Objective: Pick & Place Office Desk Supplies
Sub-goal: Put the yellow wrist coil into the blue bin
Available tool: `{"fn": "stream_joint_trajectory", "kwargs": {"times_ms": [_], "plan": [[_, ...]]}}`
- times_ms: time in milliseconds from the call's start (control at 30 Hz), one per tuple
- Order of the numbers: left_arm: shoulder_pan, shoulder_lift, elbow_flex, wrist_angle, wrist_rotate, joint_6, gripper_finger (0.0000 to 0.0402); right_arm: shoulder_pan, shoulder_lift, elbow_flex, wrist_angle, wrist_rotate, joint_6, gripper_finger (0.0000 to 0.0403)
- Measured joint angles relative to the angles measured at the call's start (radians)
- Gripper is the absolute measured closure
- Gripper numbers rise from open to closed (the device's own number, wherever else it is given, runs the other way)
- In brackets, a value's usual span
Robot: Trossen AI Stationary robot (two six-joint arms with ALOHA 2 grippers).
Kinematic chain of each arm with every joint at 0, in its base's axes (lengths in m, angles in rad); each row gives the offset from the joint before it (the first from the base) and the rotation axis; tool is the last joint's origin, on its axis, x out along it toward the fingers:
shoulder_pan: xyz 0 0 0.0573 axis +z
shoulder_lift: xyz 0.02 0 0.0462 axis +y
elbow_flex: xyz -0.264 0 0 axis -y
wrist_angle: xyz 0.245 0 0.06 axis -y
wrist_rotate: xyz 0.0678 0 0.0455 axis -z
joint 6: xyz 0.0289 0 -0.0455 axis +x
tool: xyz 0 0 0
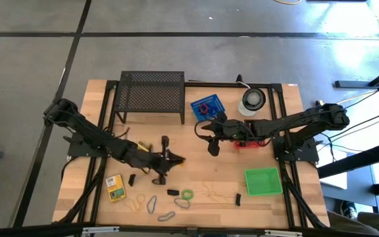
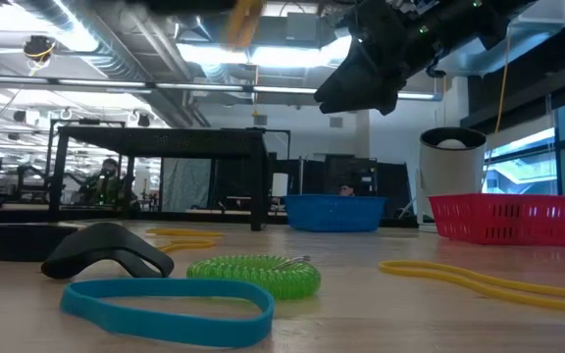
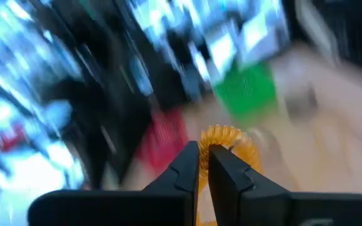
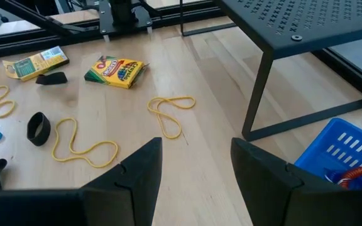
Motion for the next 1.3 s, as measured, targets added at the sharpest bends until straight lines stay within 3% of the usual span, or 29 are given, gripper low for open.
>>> {"fn": "stream_joint_trajectory", "kwargs": {"times_ms": [133, 233, 500, 700, 800, 1000, 1300], "plan": [[0.0, -0.002, 0.0, 0.346, 0.073, 0.064, 0.0383, 0.0, 0.0, 0.0, 0.0, 0.0, 0.0, 0.0213], [-0.001, -0.002, 0.0, 0.467, 0.103, 0.065, 0.0383, 0.0, 0.0, 0.0, 0.0, 0.0, 0.0, 0.0213], [0.043, -0.002, 0.0, 0.399, 0.121, -0.049, 0.0382, 0.005, 0.0, 0.0, 0.028, -0.01, -0.001, 0.0213], [0.098, -0.002, 0.0, 0.282, 0.058, -0.173, 0.0382, 0.049, 0.0, 0.0, 0.186, -0.192, -0.108, 0.0213], [0.124, -0.002, 0.0, 0.254, 0.033, -0.217, 0.0382, 0.084, 0.0, 0.0, 0.228, -0.235, -0.169, 0.0213], [0.172, 0.043, 0.002, 0.261, 0.039, -0.265, 0.0382, 0.13, 0.0, 0.0, 0.288, -0.226, -0.238, 0.0213], [0.219, 0.158, 0.002, 0.476, 0.043, -0.265, 0.0382, 0.142, 0.001, 0.0, 0.314, -0.15, -0.239, 0.0213]]}}
